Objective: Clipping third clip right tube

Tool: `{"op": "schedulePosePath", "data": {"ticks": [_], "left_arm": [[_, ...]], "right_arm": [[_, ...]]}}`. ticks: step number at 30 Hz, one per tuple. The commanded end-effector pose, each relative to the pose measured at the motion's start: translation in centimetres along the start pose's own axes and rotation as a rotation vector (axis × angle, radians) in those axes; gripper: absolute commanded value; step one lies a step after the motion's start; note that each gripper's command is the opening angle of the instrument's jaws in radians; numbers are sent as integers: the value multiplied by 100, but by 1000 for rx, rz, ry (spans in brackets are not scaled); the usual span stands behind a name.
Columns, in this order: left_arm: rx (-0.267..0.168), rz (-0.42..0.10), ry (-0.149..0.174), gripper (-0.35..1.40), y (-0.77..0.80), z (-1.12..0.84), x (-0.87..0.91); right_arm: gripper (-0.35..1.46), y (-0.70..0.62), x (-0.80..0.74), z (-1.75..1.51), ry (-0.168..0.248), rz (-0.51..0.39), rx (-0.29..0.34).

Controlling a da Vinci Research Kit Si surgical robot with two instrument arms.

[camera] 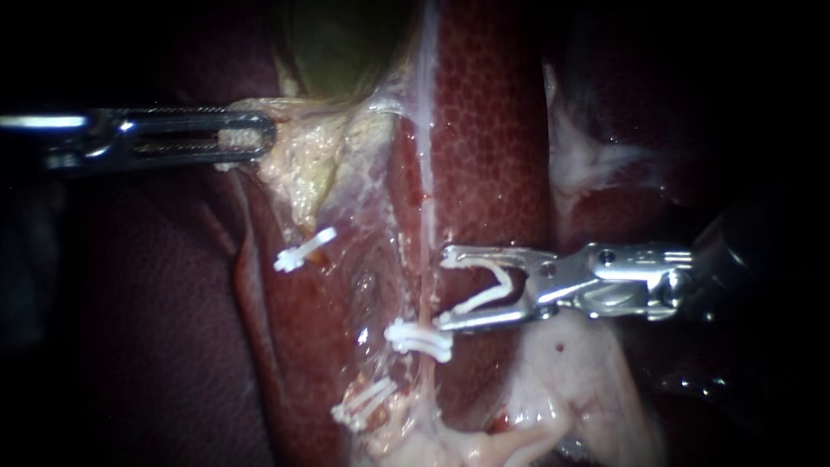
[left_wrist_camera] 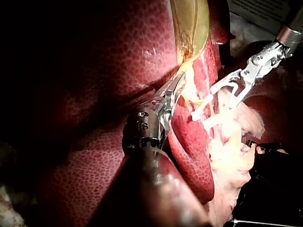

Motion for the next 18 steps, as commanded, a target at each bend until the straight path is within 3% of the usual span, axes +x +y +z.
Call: {"op": "schedulePosePath", "data": {"ticks": [1, 8, 18], "left_arm": [[0, 0, 0, -33, 0, 0, 0], [-1, 0, 0, -33, -1, 0, 0], [-3, 0, -1, -33, -3, 1, 0]], "right_arm": [[60, 1, -2, 4, 1, 12, 0], [60, 5, -4, 25, 3, 61, 17], [59, 8, 5, 48, 61, 128, 61]]}}
